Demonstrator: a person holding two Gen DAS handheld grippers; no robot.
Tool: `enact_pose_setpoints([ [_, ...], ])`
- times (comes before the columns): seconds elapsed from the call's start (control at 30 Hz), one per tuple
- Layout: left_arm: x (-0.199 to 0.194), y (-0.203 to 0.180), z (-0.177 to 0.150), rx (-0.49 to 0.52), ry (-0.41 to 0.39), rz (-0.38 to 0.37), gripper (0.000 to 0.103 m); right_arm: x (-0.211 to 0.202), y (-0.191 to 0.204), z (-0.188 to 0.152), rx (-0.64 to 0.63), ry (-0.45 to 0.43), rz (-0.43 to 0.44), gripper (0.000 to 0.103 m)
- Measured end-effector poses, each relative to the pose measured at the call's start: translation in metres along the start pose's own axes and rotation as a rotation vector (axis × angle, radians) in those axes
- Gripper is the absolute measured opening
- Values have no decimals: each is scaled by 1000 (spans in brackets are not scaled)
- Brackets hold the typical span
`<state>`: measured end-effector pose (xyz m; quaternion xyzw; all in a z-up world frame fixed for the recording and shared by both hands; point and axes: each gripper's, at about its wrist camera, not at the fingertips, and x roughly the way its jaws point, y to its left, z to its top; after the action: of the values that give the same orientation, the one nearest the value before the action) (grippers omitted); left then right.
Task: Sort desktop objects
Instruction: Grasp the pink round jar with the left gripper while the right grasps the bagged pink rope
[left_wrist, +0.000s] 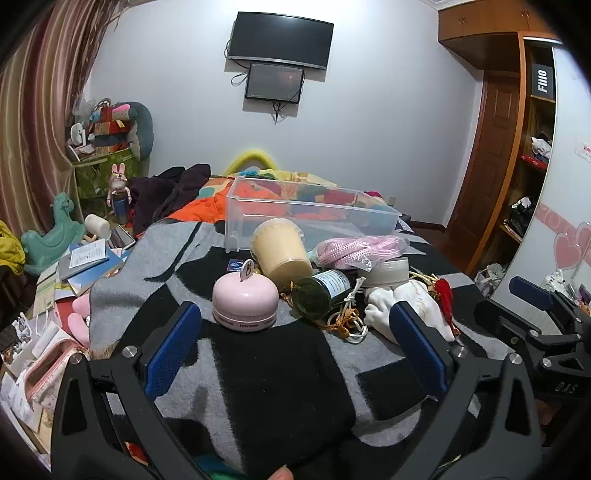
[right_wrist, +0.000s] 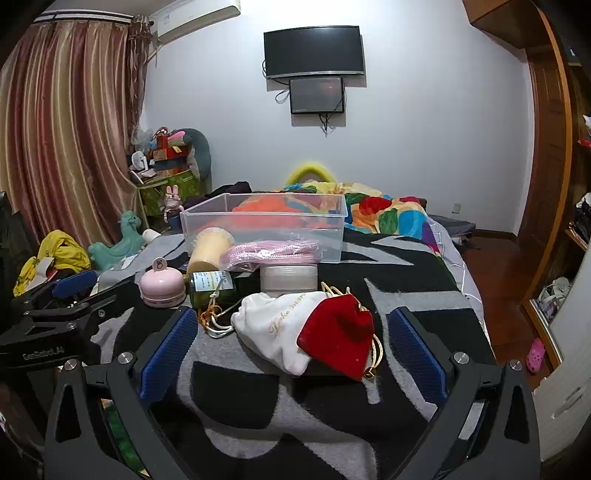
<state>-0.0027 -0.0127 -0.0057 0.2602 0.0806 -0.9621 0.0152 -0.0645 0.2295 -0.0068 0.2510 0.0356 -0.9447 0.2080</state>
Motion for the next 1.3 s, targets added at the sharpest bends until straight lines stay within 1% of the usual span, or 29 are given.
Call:
enact_pose_setpoints([
  [0.23, 2, 1, 0, -8, 11, -1, 103, -2, -2, 1, 8, -5, -7, 103],
  [0.43, 2, -3, -2, 10, 11, 9, 103, -2, -7, 1, 21, -5, -8, 103],
  [0.53, 5, -2, -1, 18, 15, -5, 103, -2, -11, 0, 21, -7, -21, 103],
  [0.7, 12, 4, 2, 26, 18, 17, 103, 1, -22, 0, 37, -4, -51, 103],
  [0.8, 15, 17, 6, 6, 16, 41, 103, 3, -32, -1, 58, 1, -66, 103],
  [0.87, 19, 25, 11, -6, 35, 14, 103, 5, -39, -1, 72, 6, -72, 103],
  [0.93, 26, 32, 16, -22, 70, -35, 103, 9, -46, 0, 88, 12, -59, 103],
  [0.97, 30, 34, 18, -24, 87, -46, 103, 12, -49, 2, 92, 16, -51, 103],
  [1.0, 34, 34, 19, -15, 101, -44, 102, 14, -51, 4, 93, 18, -43, 103],
  [1.03, 39, 33, 19, -2, 112, -30, 96, 17, -52, 6, 92, 17, -33, 103],
  [1.07, 43, 32, 19, 10, 123, -17, 86, 20, -53, 9, 91, 20, -25, 103],
  [1.13, 53, 31, 18, 30, 158, 0, 78, 28, -53, 13, 77, 29, -8, 103],
  [1.2, 63, 30, 16, 32, 191, -5, 78, 37, -51, 17, 55, 43, 8, 103],
  [1.3, 69, 28, 13, 37, 204, 2, 78, 52, -49, 22, 37, 67, 50, 103],
])
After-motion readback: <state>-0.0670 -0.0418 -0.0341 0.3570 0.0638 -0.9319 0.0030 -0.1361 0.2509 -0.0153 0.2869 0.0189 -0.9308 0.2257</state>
